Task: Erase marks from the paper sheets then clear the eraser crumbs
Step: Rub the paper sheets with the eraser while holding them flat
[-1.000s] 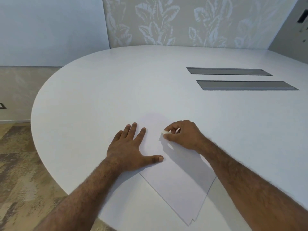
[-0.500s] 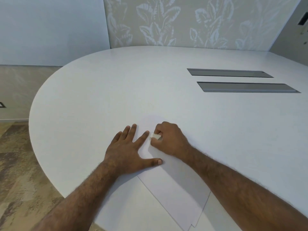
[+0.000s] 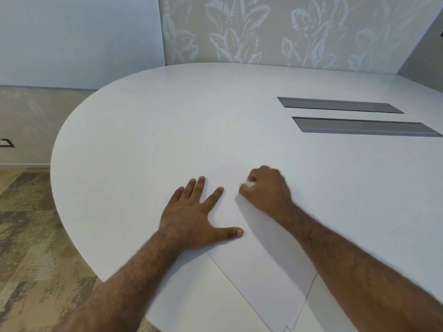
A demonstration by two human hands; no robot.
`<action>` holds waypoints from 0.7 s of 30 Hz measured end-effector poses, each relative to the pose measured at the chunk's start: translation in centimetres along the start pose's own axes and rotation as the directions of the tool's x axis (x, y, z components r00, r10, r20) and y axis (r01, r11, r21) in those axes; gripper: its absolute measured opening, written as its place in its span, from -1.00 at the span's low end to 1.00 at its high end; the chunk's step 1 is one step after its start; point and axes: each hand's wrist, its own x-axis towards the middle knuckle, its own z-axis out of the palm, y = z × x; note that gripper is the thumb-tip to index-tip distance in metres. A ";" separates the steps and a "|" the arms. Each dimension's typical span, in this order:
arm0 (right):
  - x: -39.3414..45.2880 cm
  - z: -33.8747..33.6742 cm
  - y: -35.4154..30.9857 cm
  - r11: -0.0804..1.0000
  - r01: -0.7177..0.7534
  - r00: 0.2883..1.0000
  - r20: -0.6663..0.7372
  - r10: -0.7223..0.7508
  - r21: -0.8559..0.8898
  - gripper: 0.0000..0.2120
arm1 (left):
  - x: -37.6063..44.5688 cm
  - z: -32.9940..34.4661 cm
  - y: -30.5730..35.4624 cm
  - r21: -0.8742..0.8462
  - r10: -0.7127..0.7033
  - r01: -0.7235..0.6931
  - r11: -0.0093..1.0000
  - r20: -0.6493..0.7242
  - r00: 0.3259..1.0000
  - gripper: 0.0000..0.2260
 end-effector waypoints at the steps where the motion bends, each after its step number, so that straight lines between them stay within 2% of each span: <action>1: -0.9 0.7 -0.8 0.997 0.061 0.997 0.041 -0.063 0.048 -0.76 | 0.0 0.0 0.0 -0.004 0.001 -0.001 1.000 -0.004 1.000 0.06; 3: -1.6 1.1 -1.0 0.986 0.098 0.989 0.095 -0.111 0.133 -0.78 | 0.1 0.0 0.0 -0.007 0.002 -0.002 1.000 -0.008 1.000 0.06; 6: 1.0 -0.6 0.1 0.997 -0.049 0.998 0.041 0.047 0.059 -0.78 | 0.2 -0.1 0.0 0.000 0.003 -0.003 1.000 0.002 1.000 0.06; 7: 1.2 -0.7 0.1 0.998 -0.056 0.998 0.028 0.055 0.030 -0.78 | 0.1 0.0 0.0 0.004 0.004 -0.004 1.000 0.002 1.000 0.06; 11: -1.4 1.5 -2.1 0.988 0.112 0.986 0.109 -0.124 0.110 -0.84 | 0.1 0.0 0.0 -0.010 0.003 -0.003 1.000 -0.024 1.000 0.07; 13: -0.2 1.0 -1.5 0.994 0.040 0.996 0.071 -0.048 0.105 -0.83 | 0.2 -0.1 0.1 -0.008 0.009 -0.009 1.000 -0.014 1.000 0.07; 15: 1.0 0.1 -1.1 1.000 -0.025 0.999 0.036 0.024 0.017 -0.78 | 0.1 -0.1 0.1 0.002 0.012 -0.012 1.000 0.000 1.000 0.07; 19: -0.7 1.4 -2.3 0.991 0.128 0.984 0.116 -0.133 0.049 -0.79 | 0.0 0.0 0.0 0.003 0.012 -0.012 1.000 -0.016 1.000 0.09; 21: 0.1 0.9 -1.9 0.993 0.102 0.990 0.091 -0.106 0.054 -0.79 | 0.3 -0.1 0.0 -0.002 0.011 -0.012 1.000 -0.024 1.000 0.10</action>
